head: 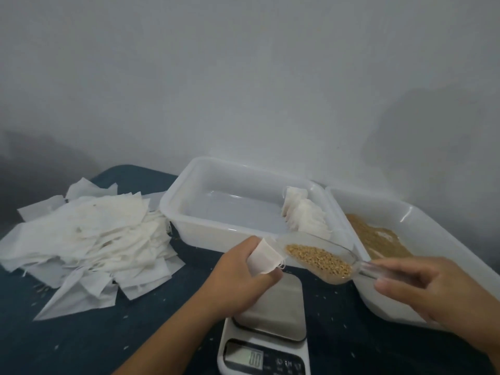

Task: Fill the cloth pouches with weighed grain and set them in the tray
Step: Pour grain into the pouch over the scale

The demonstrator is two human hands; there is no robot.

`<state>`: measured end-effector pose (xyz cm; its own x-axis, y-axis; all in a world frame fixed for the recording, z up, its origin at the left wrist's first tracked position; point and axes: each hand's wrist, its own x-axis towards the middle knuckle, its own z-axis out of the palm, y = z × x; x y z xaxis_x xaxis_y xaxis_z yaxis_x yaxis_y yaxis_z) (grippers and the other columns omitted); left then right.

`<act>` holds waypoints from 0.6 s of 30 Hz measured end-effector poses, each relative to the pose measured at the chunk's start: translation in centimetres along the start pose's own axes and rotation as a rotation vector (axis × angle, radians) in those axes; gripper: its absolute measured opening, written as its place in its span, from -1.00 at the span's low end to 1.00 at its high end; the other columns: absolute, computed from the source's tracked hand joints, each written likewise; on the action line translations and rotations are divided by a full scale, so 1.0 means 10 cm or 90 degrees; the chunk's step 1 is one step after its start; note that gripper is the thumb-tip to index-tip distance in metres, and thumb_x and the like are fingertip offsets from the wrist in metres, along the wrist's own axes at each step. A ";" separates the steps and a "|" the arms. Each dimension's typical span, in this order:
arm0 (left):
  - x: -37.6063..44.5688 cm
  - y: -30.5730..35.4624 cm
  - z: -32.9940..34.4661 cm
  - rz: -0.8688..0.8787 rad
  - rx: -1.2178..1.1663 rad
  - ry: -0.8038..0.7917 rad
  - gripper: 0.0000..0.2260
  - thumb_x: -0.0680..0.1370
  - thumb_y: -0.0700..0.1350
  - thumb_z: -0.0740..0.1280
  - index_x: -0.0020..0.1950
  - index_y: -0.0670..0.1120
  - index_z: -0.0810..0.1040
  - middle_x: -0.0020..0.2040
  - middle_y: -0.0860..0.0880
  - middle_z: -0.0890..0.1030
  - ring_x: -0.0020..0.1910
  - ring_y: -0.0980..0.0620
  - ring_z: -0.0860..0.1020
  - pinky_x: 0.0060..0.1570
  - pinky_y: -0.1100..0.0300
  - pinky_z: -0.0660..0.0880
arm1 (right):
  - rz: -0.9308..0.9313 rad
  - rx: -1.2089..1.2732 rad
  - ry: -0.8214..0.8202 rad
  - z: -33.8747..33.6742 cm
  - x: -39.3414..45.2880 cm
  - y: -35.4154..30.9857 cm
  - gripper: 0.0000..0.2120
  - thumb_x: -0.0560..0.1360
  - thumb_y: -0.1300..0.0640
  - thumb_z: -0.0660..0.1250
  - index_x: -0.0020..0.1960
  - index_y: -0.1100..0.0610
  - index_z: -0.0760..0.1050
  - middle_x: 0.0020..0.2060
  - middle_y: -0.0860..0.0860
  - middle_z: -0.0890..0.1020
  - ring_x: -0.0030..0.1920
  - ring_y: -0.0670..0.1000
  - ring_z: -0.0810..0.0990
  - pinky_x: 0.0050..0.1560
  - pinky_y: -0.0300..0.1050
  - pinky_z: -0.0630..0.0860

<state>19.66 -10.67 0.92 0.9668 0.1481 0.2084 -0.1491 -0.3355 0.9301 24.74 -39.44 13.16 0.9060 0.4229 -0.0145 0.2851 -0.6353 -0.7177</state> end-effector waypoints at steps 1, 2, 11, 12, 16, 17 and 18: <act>0.00 0.00 0.00 0.002 0.001 -0.005 -0.72 0.34 0.30 0.37 -0.02 0.27 0.50 -0.08 0.27 0.61 -0.11 0.25 0.59 -0.23 0.43 0.43 | -0.002 -0.021 -0.002 -0.05 -0.02 -0.03 -0.74 0.26 -0.12 0.53 -0.06 -0.30 0.74 -0.45 -0.03 0.63 -0.54 -0.19 0.43 -0.47 -0.36 0.37; 0.00 -0.01 0.00 0.004 0.003 -0.011 -0.74 0.35 0.30 0.37 -0.02 0.28 0.49 -0.07 0.27 0.61 -0.10 0.25 0.59 -0.23 0.43 0.43 | -0.007 -0.048 -0.008 -0.09 -0.03 -0.05 -0.74 0.26 -0.12 0.54 -0.05 -0.31 0.73 -0.42 -0.01 0.64 -0.52 -0.18 0.43 -0.47 -0.34 0.38; 0.00 -0.07 0.00 -0.003 0.046 -0.051 -0.74 0.44 0.23 0.41 0.06 0.18 0.52 -0.01 0.21 0.61 -0.03 0.24 0.58 -0.08 0.29 0.48 | -0.050 -0.193 -0.063 -0.31 -0.10 -0.27 -0.69 0.27 -0.19 0.55 0.00 -0.41 0.69 -0.08 -0.32 0.73 -0.11 -0.30 0.69 -0.11 -0.54 0.46; 0.00 -0.07 0.00 0.000 0.051 -0.056 -0.72 0.43 0.24 0.39 0.06 0.18 0.53 0.00 0.21 0.61 -0.02 0.25 0.57 -0.08 0.30 0.47 | -0.054 -0.204 -0.068 -0.31 -0.10 -0.27 -0.68 0.27 -0.22 0.54 0.02 -0.42 0.68 -0.07 -0.34 0.73 -0.09 -0.29 0.69 -0.08 -0.53 0.47; -0.02 -0.05 0.01 0.012 0.050 -0.073 -0.78 0.44 0.19 0.40 0.02 0.18 0.55 -0.02 0.18 0.61 -0.05 0.22 0.58 -0.13 0.35 0.43 | -0.052 -0.221 -0.093 -0.30 -0.10 -0.27 -0.67 0.30 -0.43 0.52 0.04 -0.45 0.66 -0.04 -0.34 0.73 -0.06 -0.27 0.70 -0.07 -0.49 0.51; -0.03 -0.04 0.02 0.018 0.053 -0.077 -0.80 0.44 0.19 0.40 0.00 0.19 0.54 -0.04 0.18 0.61 -0.06 0.23 0.57 -0.14 0.36 0.42 | -0.051 -0.226 -0.096 -0.30 -0.09 -0.27 -0.61 0.25 -0.49 0.48 0.05 -0.46 0.65 -0.04 -0.34 0.72 -0.07 -0.27 0.70 -0.07 -0.48 0.51; -0.03 -0.04 0.02 0.023 0.056 -0.081 -0.81 0.44 0.18 0.41 -0.01 0.20 0.54 -0.05 0.19 0.61 -0.07 0.23 0.57 -0.15 0.36 0.42 | -0.049 -0.233 -0.097 -0.30 -0.09 -0.27 -0.56 0.21 -0.54 0.46 0.06 -0.47 0.65 -0.04 -0.34 0.72 -0.08 -0.27 0.70 -0.07 -0.48 0.52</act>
<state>19.47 -10.75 0.46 0.9804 0.0169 0.1961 -0.1709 -0.4202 0.8912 24.12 -40.02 17.14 0.8283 0.5525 -0.0932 0.4684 -0.7740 -0.4260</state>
